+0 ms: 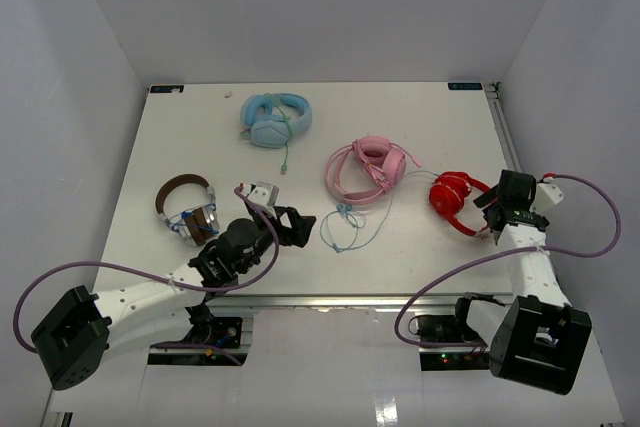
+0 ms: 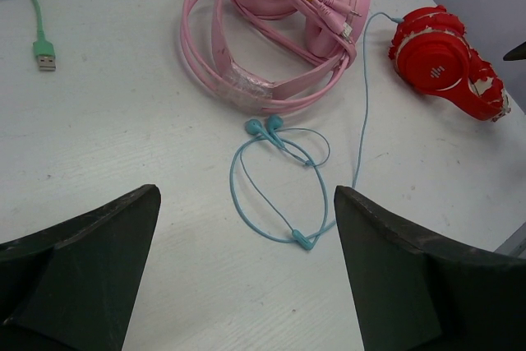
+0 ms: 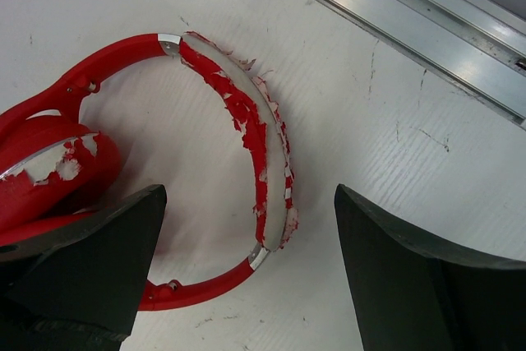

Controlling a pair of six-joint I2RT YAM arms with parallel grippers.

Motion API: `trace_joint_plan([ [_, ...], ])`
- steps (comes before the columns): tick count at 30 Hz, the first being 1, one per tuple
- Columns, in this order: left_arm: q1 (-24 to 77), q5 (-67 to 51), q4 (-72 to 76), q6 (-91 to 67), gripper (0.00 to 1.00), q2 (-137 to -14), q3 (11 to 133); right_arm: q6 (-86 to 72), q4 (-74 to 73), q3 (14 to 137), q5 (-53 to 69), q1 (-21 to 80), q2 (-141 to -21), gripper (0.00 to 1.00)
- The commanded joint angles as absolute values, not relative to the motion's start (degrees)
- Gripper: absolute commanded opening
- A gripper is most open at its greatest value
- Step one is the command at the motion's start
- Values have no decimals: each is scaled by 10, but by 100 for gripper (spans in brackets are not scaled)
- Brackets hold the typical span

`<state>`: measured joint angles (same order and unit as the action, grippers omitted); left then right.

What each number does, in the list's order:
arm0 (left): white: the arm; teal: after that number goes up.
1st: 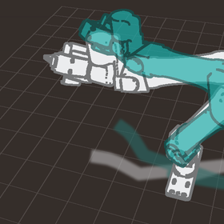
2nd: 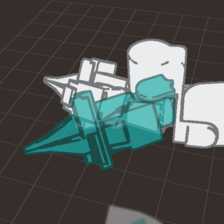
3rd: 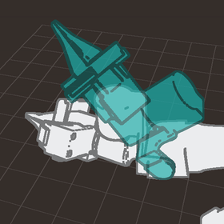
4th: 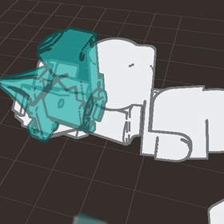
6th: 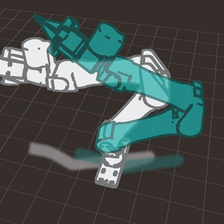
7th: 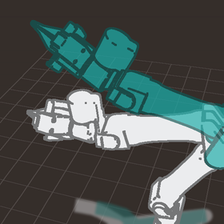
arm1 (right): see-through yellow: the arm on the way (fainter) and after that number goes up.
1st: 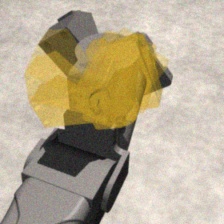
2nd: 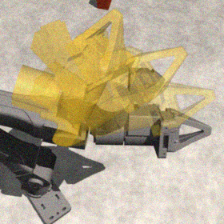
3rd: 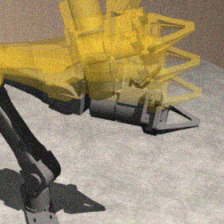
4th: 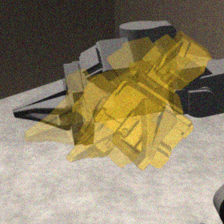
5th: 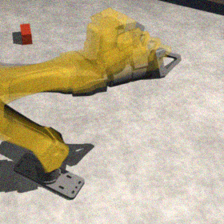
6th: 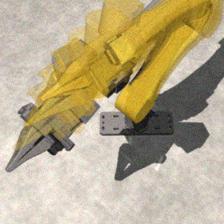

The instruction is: Wrap the headphones

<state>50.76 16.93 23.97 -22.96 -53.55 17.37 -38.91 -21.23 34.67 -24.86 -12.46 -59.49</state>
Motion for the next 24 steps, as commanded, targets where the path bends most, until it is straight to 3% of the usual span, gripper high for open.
trace_joint_plan([
  [1,510,170,239,-230,98,-517,180,-379,-161,341,-256,-138,-630,88],
  [19,509,174,243,-226,98,-483,169,-359,-7,317,-180,-160,-796,81],
  [22,509,174,242,-225,98,-481,168,-355,-7,323,-184,-162,-810,71],
  [24,509,171,243,-226,98,-480,168,-355,-6,320,-197,-162,-798,54],
])
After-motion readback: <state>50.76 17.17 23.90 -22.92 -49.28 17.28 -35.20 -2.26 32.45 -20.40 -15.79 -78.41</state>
